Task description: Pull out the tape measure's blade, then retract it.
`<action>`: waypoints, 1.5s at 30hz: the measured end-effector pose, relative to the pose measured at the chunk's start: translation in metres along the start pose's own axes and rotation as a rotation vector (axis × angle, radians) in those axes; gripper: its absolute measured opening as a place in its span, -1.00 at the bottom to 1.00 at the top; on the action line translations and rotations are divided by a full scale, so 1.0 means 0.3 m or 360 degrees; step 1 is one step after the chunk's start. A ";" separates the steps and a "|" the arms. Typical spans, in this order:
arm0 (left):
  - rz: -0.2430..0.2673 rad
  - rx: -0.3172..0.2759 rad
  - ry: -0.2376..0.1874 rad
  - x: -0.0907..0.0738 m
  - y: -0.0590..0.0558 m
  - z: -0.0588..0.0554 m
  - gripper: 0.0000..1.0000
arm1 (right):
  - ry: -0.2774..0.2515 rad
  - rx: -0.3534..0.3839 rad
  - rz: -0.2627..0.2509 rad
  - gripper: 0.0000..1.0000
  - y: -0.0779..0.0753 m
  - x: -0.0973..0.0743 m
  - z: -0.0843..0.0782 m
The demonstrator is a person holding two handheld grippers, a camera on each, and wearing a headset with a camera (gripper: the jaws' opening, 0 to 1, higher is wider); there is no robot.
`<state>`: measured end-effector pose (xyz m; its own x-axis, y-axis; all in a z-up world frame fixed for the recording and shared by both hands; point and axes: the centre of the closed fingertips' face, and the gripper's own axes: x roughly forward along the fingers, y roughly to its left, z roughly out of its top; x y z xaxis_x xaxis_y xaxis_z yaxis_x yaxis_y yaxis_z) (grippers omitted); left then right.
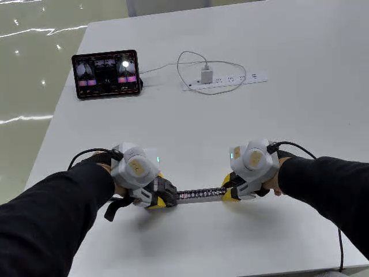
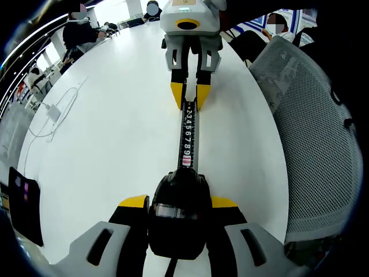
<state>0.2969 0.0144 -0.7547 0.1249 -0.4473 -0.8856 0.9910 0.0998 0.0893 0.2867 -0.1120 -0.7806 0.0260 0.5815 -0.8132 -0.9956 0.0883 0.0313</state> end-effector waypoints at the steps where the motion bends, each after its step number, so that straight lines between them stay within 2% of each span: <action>1: 0.0000 0.0000 0.0000 0.000 0.000 0.000 -0.34 | 0.0001 0.0000 0.0000 -0.80 0.000 -0.001 -0.002; 45: 0.0007 -0.0011 -0.0005 0.000 0.002 -0.001 -0.34 | 0.0026 0.0020 -0.0012 -0.80 -0.009 -0.045 -0.064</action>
<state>0.2974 0.0147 -0.7547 0.1296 -0.4495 -0.8838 0.9900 0.1081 0.0902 0.2874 -0.1357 -0.7807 0.0320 0.5677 -0.8226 -0.9942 0.1030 0.0324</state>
